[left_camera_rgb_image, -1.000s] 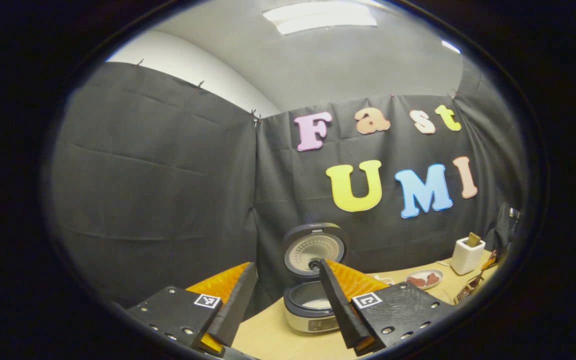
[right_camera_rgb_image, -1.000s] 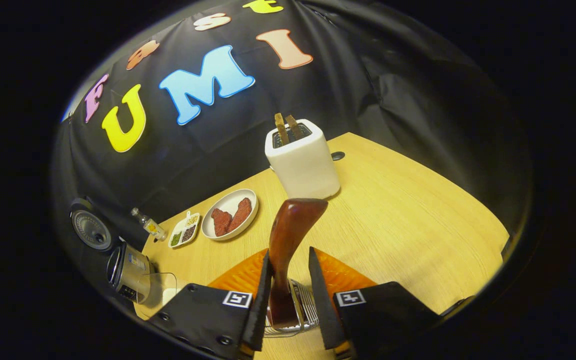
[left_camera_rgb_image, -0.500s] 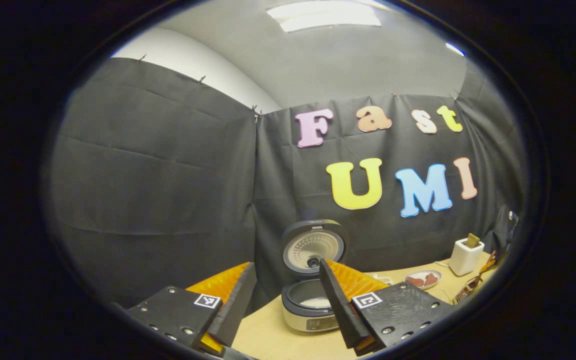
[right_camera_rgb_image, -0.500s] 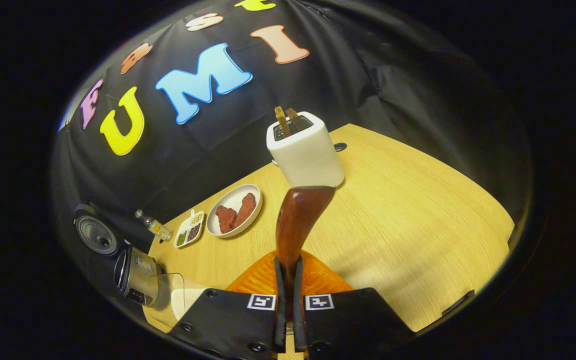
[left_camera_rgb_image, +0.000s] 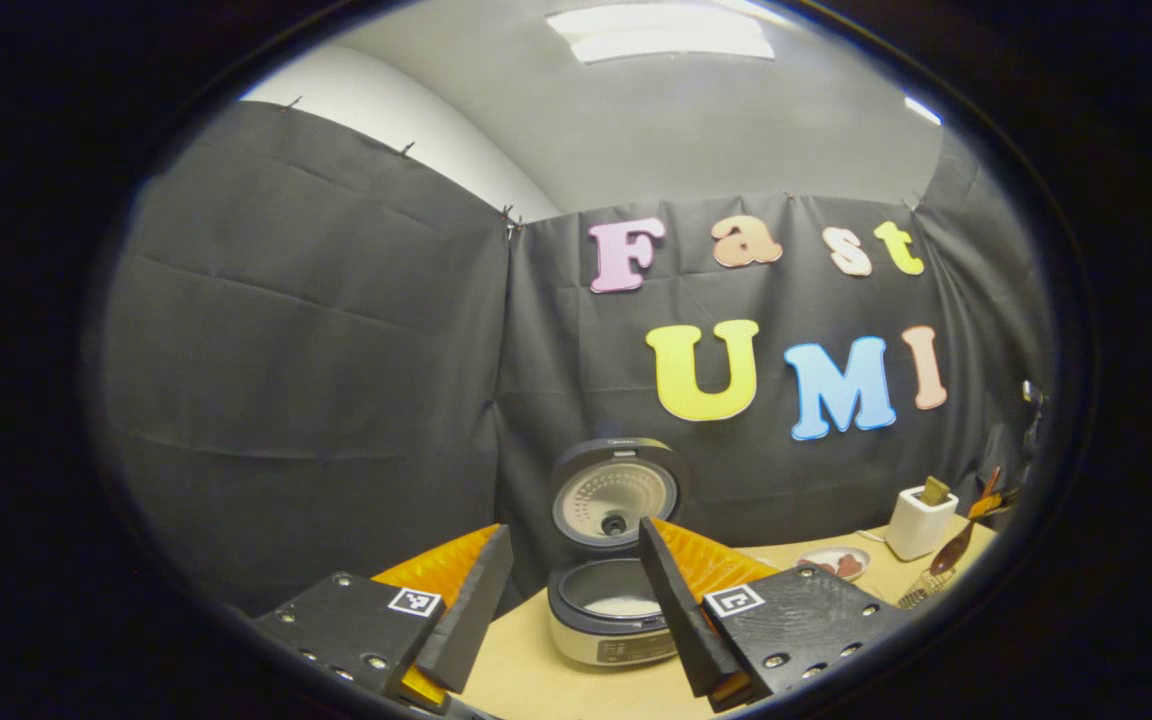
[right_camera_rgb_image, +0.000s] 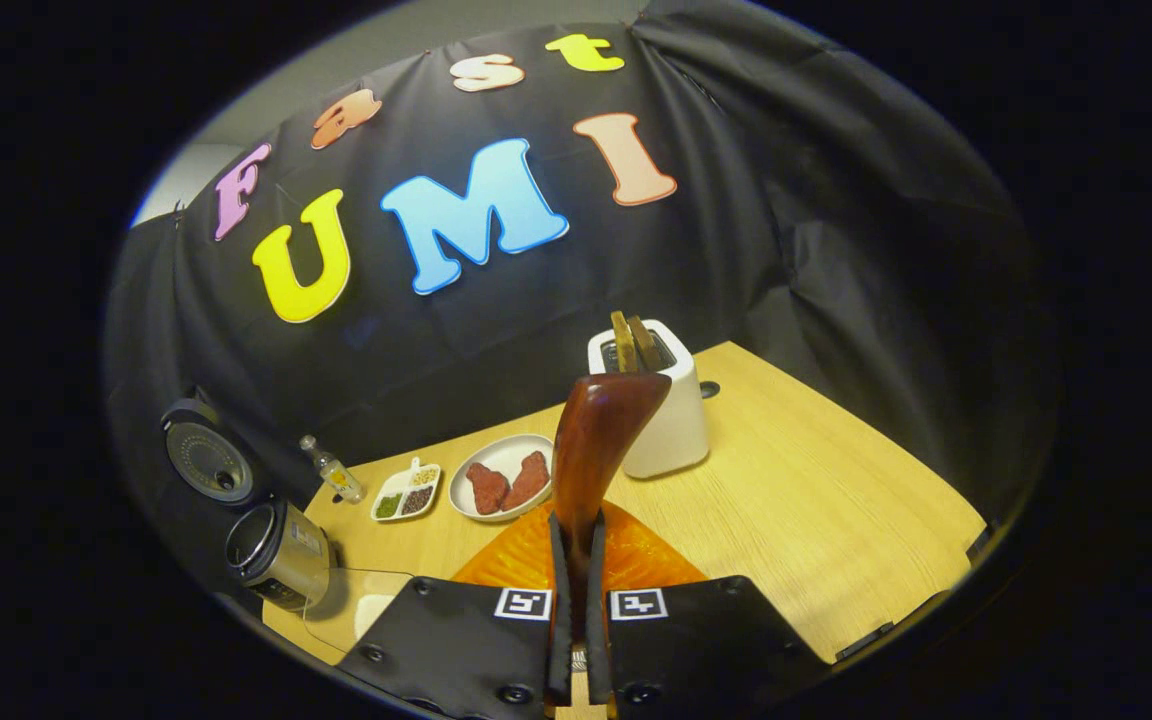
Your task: Close the left gripper, press the button to open the rice cooker; take a wooden spoon from the chopstick holder with the right hand, scoop a spoonful of rice and pour it into the rice cooker, then put the wooden spoon back into the chopstick holder.
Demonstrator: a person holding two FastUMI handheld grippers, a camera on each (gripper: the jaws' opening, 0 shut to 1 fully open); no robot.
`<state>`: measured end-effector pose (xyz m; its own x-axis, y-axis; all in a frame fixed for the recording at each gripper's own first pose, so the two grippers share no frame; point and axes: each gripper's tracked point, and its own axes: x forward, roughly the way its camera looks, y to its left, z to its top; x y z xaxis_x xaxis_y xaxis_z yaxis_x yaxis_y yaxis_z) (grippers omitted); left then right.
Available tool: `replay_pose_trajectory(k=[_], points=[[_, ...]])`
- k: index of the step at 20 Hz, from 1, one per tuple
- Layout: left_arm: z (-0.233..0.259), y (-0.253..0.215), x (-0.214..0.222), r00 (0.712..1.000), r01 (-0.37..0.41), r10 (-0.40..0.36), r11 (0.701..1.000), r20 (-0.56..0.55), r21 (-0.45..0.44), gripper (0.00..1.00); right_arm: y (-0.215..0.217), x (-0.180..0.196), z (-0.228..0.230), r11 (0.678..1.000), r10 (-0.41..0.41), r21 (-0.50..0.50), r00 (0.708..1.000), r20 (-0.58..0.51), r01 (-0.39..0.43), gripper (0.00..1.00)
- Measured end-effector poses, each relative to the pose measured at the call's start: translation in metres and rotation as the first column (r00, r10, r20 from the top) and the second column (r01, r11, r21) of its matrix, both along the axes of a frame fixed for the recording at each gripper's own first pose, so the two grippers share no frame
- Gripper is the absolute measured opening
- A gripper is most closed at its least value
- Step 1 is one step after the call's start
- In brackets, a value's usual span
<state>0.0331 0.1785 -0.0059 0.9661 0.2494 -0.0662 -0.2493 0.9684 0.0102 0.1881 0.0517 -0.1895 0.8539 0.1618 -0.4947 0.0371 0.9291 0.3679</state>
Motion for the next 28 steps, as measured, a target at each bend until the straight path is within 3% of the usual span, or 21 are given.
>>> replay_pose_trajectory(k=[2,3,10,20,28], points=[[-0.004,-0.001,0.003,1.000,0.011,-0.011,1.000,-0.004,-0.007,0.80,0.009,0.001,0.020,1.000,0.010,0.009,0.999,0.039,-0.010,0.04],[-0.005,-0.002,0.004,1.000,0.014,-0.014,1.000,-0.005,-0.009,0.80,0.016,0.002,0.028,1.000,0.017,0.017,0.998,0.058,-0.018,0.07],[-0.014,-0.003,0.013,0.999,0.033,-0.033,0.999,-0.015,-0.017,0.80,0.078,0.003,0.061,0.993,0.095,0.053,0.987,0.129,-0.102,0.07],[-0.025,0.016,0.017,0.998,0.039,-0.040,0.999,-0.040,-0.014,0.78,0.168,-0.013,0.039,0.974,0.222,0.020,0.965,0.138,-0.226,0.07],[-0.041,0.024,0.023,0.997,0.046,-0.048,0.999,-0.059,-0.024,0.80,0.212,-0.027,0.000,0.946,0.310,-0.141,0.941,0.138,-0.291,0.07]])
